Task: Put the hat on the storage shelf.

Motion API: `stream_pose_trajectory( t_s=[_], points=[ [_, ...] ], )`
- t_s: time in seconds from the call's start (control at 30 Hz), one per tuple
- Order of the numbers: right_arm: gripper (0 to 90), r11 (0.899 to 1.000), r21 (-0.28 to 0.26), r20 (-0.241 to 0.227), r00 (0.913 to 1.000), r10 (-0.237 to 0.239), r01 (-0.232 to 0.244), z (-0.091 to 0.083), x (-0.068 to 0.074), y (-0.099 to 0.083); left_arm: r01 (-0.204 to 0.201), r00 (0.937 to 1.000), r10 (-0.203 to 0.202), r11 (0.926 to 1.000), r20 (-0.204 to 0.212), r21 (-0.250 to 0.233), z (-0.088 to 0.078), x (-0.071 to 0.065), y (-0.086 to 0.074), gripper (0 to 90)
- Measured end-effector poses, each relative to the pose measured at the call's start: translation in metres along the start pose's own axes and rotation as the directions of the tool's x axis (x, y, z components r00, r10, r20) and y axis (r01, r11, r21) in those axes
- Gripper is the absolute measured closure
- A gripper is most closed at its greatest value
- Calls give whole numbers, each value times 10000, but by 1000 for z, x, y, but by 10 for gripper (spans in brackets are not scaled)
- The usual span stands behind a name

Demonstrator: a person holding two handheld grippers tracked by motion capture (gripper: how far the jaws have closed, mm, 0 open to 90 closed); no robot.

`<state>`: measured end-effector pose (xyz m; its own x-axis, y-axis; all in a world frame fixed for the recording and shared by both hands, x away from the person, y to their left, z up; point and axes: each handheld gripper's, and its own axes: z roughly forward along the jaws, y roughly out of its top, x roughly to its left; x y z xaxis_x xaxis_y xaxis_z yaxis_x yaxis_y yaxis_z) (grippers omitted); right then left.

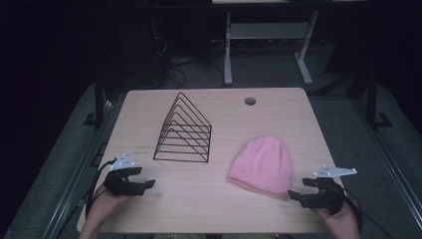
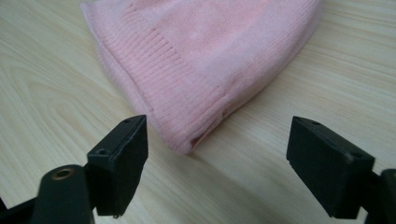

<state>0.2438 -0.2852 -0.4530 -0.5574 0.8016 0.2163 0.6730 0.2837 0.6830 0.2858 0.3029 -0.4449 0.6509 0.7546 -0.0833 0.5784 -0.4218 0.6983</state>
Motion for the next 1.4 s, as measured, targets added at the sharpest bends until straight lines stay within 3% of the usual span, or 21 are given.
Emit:
stream_pose_trajectory(
  t_s=[0.33,0.67,0.83,1.4],
  points=[
    [179,9999,108,-179,9998,61,-59,2,6,5,-66,10000,66,9999,-10,123,1,-5,-2,230],
    [177,9981,216,-534,9970,-559,571,7,14,32,-75,10000,75,10000,37,0,-2,-9,-2,228],
    [178,9977,325,-650,9963,-570,592,9,9,52,-11,10000,11,10000,-2,-22,-3,-7,-2,229],
    [202,9952,881,-669,9971,-360,418,12,-17,94,27,10000,-26,9998,18,-188,-4,-6,-1,229]
  ],
)
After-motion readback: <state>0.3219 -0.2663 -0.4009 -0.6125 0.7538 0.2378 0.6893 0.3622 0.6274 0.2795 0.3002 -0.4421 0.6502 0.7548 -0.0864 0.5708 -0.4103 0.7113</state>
